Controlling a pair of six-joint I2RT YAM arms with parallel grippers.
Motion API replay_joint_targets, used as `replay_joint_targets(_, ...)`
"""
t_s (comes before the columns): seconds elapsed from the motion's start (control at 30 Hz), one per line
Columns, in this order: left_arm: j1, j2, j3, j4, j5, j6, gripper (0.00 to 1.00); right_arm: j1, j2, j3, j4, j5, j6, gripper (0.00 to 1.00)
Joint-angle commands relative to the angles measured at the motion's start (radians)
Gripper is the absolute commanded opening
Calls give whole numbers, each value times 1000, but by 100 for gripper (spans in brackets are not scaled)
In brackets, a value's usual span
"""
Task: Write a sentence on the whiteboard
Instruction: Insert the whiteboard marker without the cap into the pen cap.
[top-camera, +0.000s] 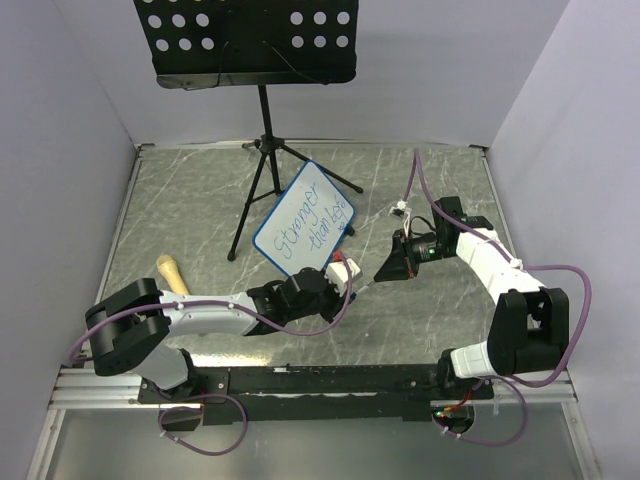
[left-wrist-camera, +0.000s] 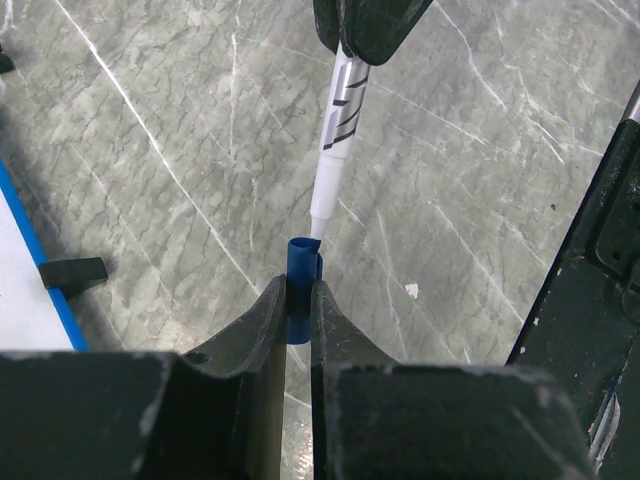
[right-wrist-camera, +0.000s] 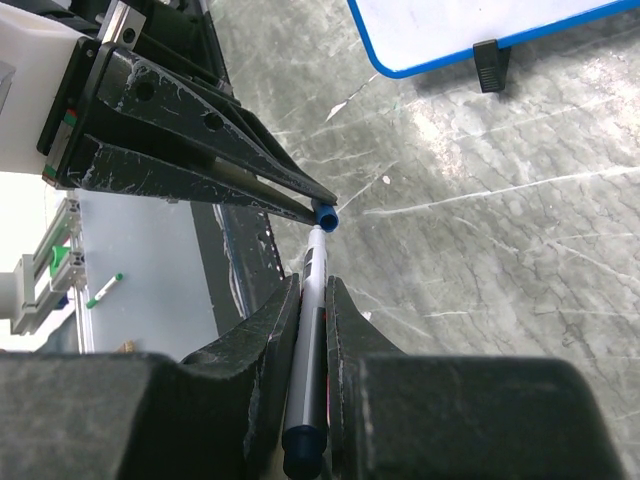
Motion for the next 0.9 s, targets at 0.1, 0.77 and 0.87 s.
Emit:
replay_joint_targets(0.1, -12, -40, 36, 40, 27, 20, 4, 5, 17, 24, 26, -7, -10, 0)
replay_joint_targets(0.77, -12, -36, 7, 31, 19, 10, 4, -13, -55, 24, 33, -17, -9, 0)
replay_joint_targets(0.87, -12, -42, 2, 36, 21, 5, 4, -16, -57, 18, 39, -11, -6, 0)
